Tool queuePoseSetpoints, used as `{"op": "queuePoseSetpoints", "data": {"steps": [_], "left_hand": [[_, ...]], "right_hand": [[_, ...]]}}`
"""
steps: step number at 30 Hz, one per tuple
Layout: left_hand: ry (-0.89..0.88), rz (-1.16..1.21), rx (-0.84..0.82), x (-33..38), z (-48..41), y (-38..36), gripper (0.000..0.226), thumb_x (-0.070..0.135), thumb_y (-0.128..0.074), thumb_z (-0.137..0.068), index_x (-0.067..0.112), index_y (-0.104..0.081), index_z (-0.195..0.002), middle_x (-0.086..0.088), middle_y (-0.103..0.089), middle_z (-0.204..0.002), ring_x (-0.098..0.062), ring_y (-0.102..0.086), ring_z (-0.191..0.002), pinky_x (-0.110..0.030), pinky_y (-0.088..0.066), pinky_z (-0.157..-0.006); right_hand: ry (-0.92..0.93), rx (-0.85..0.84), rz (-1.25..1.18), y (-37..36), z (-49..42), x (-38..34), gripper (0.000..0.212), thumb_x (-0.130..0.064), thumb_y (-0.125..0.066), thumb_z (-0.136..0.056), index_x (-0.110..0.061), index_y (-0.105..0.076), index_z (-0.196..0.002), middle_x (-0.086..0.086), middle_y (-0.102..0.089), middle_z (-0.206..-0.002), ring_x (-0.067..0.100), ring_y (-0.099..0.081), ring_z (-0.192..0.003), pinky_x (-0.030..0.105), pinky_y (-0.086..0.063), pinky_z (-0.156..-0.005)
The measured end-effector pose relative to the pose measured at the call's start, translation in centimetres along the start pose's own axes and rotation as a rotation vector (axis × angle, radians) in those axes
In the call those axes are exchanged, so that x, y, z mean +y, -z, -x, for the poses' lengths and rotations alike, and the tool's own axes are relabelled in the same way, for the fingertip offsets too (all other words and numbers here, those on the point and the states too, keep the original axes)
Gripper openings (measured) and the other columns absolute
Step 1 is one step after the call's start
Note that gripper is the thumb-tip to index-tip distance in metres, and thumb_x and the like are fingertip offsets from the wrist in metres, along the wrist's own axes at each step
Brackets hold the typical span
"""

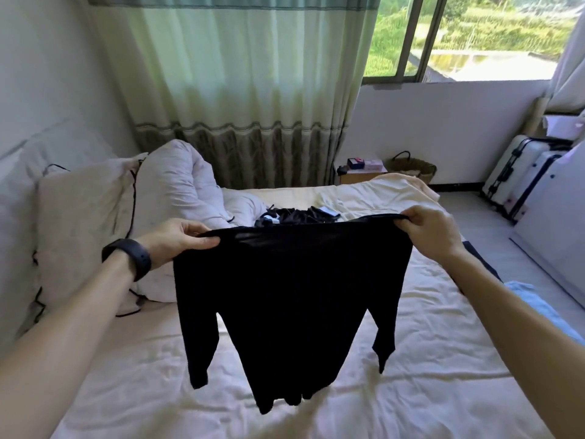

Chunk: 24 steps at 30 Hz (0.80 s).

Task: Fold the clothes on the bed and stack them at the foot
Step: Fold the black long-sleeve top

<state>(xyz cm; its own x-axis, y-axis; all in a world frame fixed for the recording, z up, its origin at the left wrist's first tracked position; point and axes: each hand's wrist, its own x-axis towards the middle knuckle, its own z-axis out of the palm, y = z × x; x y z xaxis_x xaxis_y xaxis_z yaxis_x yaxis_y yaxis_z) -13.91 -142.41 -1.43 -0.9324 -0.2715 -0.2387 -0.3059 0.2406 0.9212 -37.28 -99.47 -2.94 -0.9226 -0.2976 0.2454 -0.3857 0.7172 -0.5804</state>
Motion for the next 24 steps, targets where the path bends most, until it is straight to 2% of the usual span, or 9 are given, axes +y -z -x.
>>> {"op": "queuePoseSetpoints", "data": {"steps": [2, 4, 8, 11, 14, 16, 18, 21, 24], "left_hand": [[-0.062, -0.079, 0.126, 0.9, -0.2, 0.3, 0.024, 0.032, -0.086, -0.068, 0.013, -0.078, -0.081, -0.003, -0.074, -0.082, -0.002, -0.066, -0.068, -0.008, -0.049, -0.062], [-0.13, -0.133, 0.282, 1.5, -0.4, 0.9, 0.018, 0.028, -0.085, -0.073, 0.016, -0.072, -0.078, 0.008, -0.071, -0.069, 0.004, -0.06, -0.055, -0.005, -0.044, -0.054], [-0.221, -0.17, 0.53, 1.9, 0.3, 2.8, 0.022, 0.032, -0.088, -0.073, 0.022, -0.07, -0.078, 0.008, -0.072, -0.075, 0.0, -0.063, -0.062, -0.015, -0.048, -0.065], [-0.181, -0.283, 0.433, 1.3, 1.4, 3.6, 0.026, 0.04, -0.09, -0.065, 0.023, -0.074, -0.078, 0.005, -0.074, -0.073, -0.003, -0.065, -0.063, -0.022, -0.049, -0.07], [-0.129, -0.339, 0.218, -0.1, 2.7, 4.5, 0.026, 0.047, -0.087, -0.058, 0.031, -0.078, -0.077, 0.005, -0.075, -0.074, -0.003, -0.065, -0.066, -0.024, -0.049, -0.074], [-0.067, -0.358, 0.105, -1.7, 3.1, 5.6, 0.029, 0.052, -0.083, -0.058, 0.03, -0.08, -0.077, 0.005, -0.076, -0.075, 0.0, -0.063, -0.067, -0.018, -0.047, -0.073], [0.004, -0.39, 0.02, -3.5, 3.6, 6.4, 0.033, 0.054, -0.08, -0.063, 0.023, -0.079, -0.075, 0.008, -0.072, -0.069, 0.001, -0.058, -0.062, -0.011, -0.042, -0.062], [-0.008, -0.273, 0.111, -6.6, 3.9, 5.9, 0.037, 0.053, -0.071, -0.074, 0.018, -0.069, -0.065, 0.009, -0.054, -0.058, -0.002, -0.046, -0.054, -0.013, -0.034, -0.048], [-0.087, -0.219, 0.23, -9.4, 4.3, 2.9, 0.04, 0.05, -0.06, -0.086, 0.012, -0.058, -0.071, 0.002, -0.043, -0.061, -0.007, -0.04, -0.055, -0.022, -0.031, -0.05]], "right_hand": [[0.036, 0.049, 0.04, 0.1, -0.8, -1.1, 0.018, -0.033, -0.067, -0.095, -0.028, -0.077, -0.108, 0.002, -0.075, -0.107, 0.031, -0.066, -0.101, 0.038, -0.049, -0.083], [0.099, 0.103, -0.012, 0.4, -1.2, -2.3, 0.02, -0.033, -0.066, -0.096, -0.03, -0.077, -0.112, -0.001, -0.072, -0.115, 0.028, -0.066, -0.101, 0.04, -0.051, -0.088], [0.174, 0.205, 0.002, 0.7, -1.5, -4.3, 0.022, -0.033, -0.069, -0.094, -0.031, -0.077, -0.115, -0.004, -0.072, -0.121, 0.025, -0.064, -0.112, 0.038, -0.049, -0.098], [0.099, 0.173, 0.045, 0.0, -1.3, -5.4, 0.018, -0.033, -0.07, -0.093, -0.025, -0.074, -0.11, 0.003, -0.076, -0.112, 0.03, -0.067, -0.106, 0.036, -0.05, -0.087], [0.176, 0.047, 0.182, -0.8, -0.2, -6.2, 0.02, -0.03, -0.059, -0.1, -0.022, -0.073, -0.111, 0.011, -0.071, -0.117, 0.037, -0.065, -0.104, 0.045, -0.054, -0.087], [0.233, 0.017, 0.32, -1.3, 0.9, -6.2, 0.027, -0.035, -0.049, -0.102, -0.022, -0.072, -0.109, 0.013, -0.072, -0.105, 0.038, -0.064, -0.1, 0.046, -0.054, -0.079], [0.224, 0.039, 0.355, -1.9, 2.0, -5.9, 0.027, -0.037, -0.046, -0.104, -0.024, -0.07, -0.109, 0.01, -0.071, -0.103, 0.036, -0.061, -0.103, 0.045, -0.051, -0.078], [0.058, 0.108, 0.074, -3.9, 3.9, -6.0, 0.018, -0.032, -0.046, -0.106, -0.027, -0.063, -0.11, 0.006, -0.07, -0.107, 0.033, -0.07, -0.091, 0.046, -0.055, -0.077], [-0.185, -0.013, -0.235, -7.5, 6.6, -6.9, 0.013, -0.028, -0.041, -0.109, -0.021, -0.052, -0.11, 0.008, -0.064, -0.101, 0.027, -0.074, -0.064, 0.036, -0.059, -0.055]]}}
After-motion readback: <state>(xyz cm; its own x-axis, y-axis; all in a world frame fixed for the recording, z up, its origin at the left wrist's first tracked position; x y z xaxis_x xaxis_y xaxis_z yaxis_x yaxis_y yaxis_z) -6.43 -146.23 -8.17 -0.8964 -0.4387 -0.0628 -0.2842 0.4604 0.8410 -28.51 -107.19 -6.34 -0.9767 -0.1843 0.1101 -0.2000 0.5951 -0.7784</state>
